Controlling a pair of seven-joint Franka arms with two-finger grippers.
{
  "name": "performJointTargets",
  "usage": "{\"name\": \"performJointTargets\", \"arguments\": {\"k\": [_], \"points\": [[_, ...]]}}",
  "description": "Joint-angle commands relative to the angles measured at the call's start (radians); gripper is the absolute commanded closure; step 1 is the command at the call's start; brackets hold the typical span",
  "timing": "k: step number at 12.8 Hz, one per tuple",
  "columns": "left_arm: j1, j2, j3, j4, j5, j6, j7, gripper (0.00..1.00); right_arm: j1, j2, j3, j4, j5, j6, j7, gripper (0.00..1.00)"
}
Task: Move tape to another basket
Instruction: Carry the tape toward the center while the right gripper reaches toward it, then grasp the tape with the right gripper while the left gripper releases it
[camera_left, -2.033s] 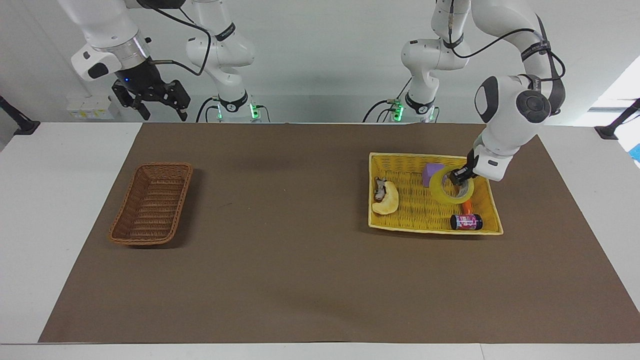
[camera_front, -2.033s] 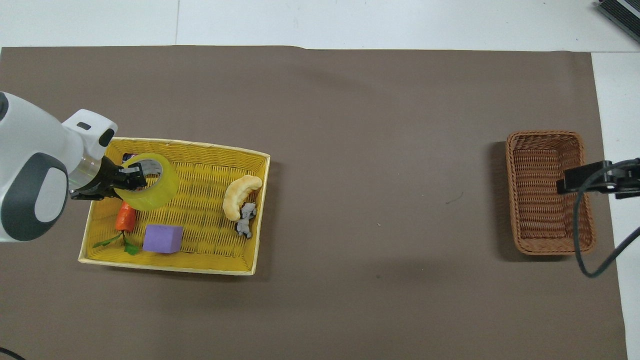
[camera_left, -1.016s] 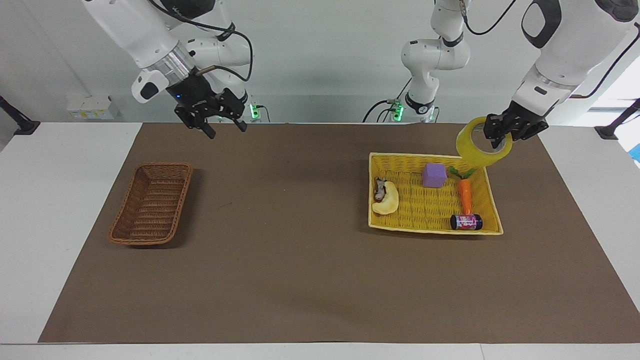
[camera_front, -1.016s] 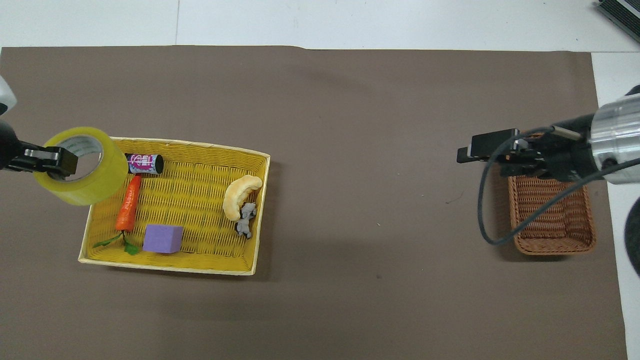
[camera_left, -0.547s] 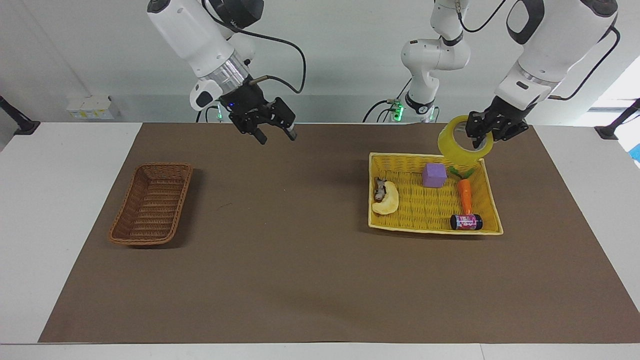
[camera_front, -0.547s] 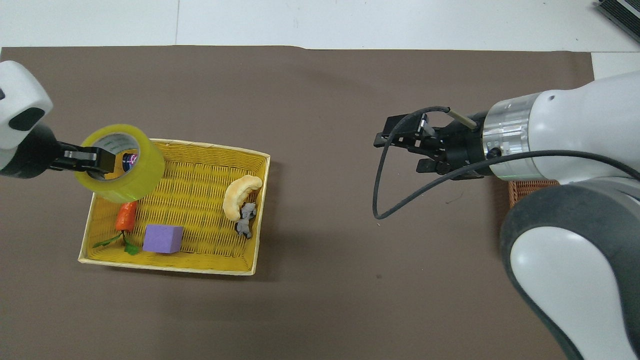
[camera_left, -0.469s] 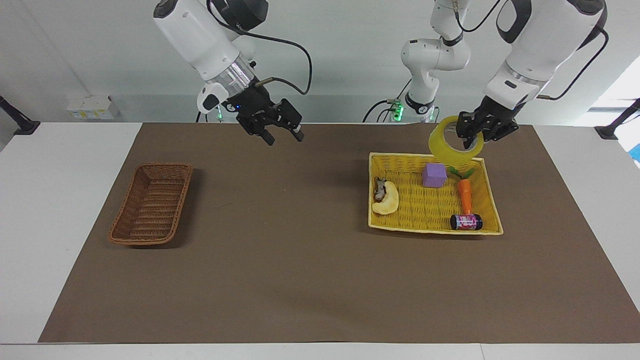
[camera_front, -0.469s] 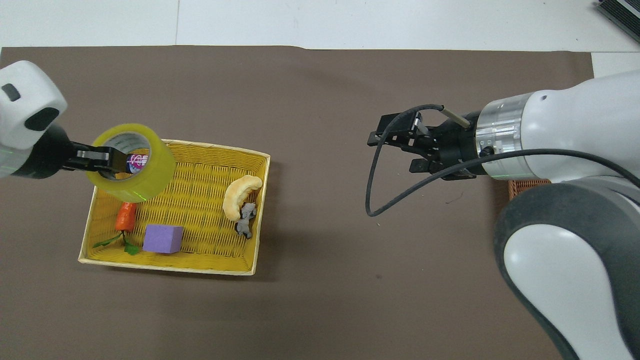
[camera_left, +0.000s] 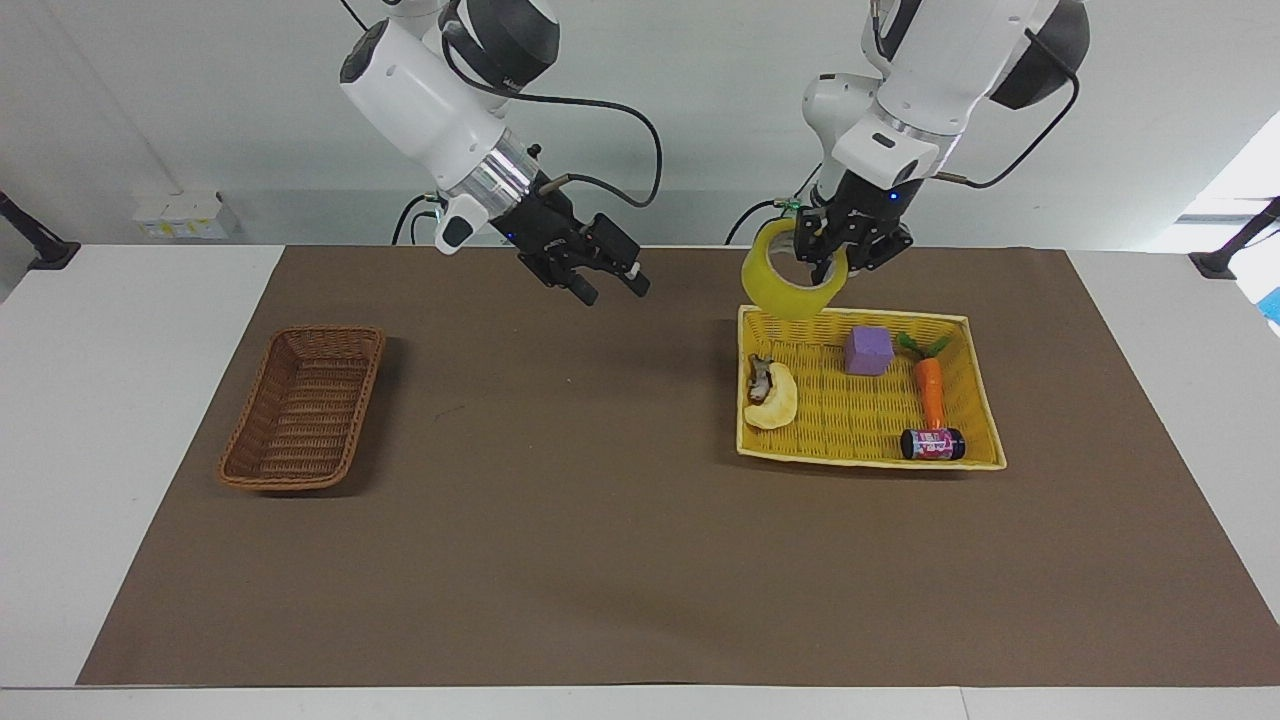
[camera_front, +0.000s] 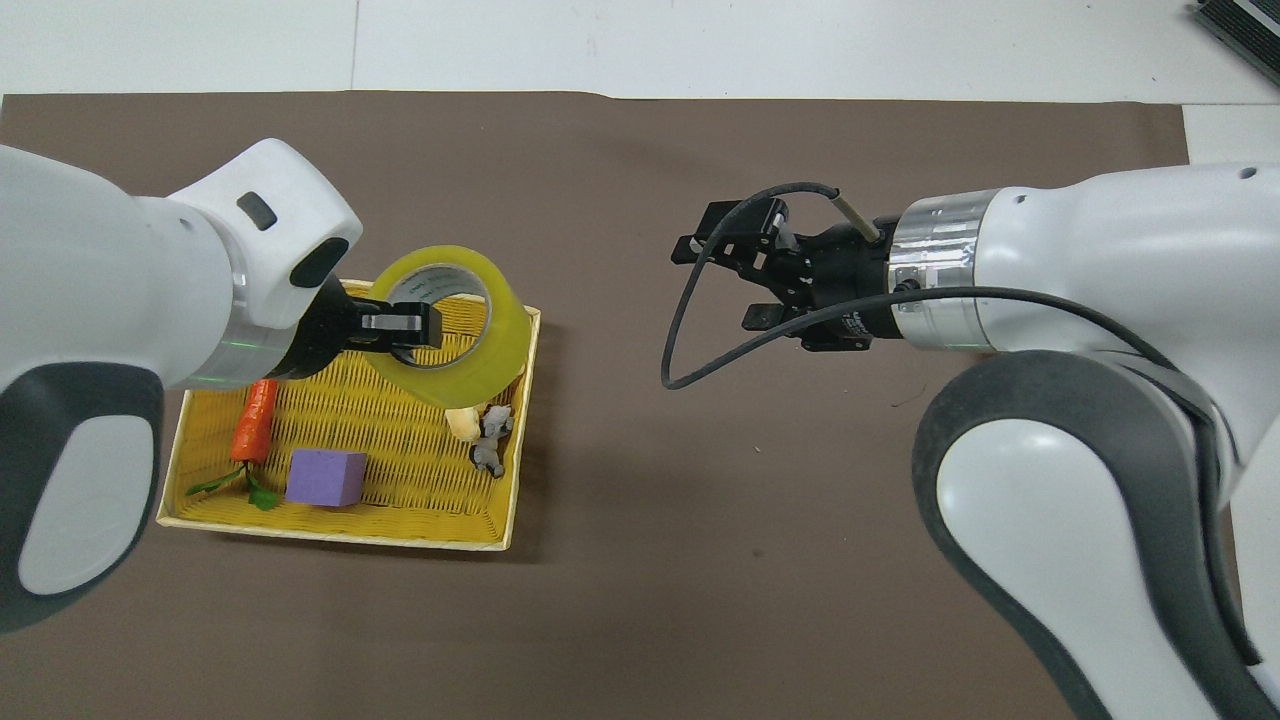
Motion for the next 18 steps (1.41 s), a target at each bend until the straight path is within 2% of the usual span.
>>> {"name": "performJointTargets", "arguments": {"k": [1,4,9,12,15,16,18], "points": [[-0.068,0.01,0.02,-0.021,-0.038,0.086,-0.026,1.0,0.0,-0.006,-0.004,-0.046,0.14,0.031,-0.14,0.0],[-0.107,0.037,0.02,-0.023,-0.068,0.134,-0.034,1.0,-0.009,-0.009,-0.004,-0.055,0.216,0.033,-0.182,0.0],[-0.148,0.114,0.014,-0.011,-0.114,0.27,-0.069,1.0,-0.008,-0.029,-0.005,-0.091,0.219,0.014,-0.309,0.0],[-0.159,0.119,0.011,-0.011,-0.139,0.338,-0.086,1.0,-0.008,-0.064,-0.007,-0.149,0.209,0.013,-0.397,0.0],[-0.181,0.119,0.003,-0.011,-0.142,0.356,-0.088,1.0,-0.008,-0.064,-0.007,-0.149,0.192,0.013,-0.391,0.0],[-0.182,0.119,0.003,-0.012,-0.142,0.367,-0.088,1.0,-0.006,-0.064,-0.007,-0.146,0.192,0.014,-0.388,0.13],[-0.191,0.117,0.002,-0.011,-0.148,0.37,-0.088,1.0,-0.009,-0.064,-0.01,-0.14,0.19,0.011,-0.385,0.72]]}}
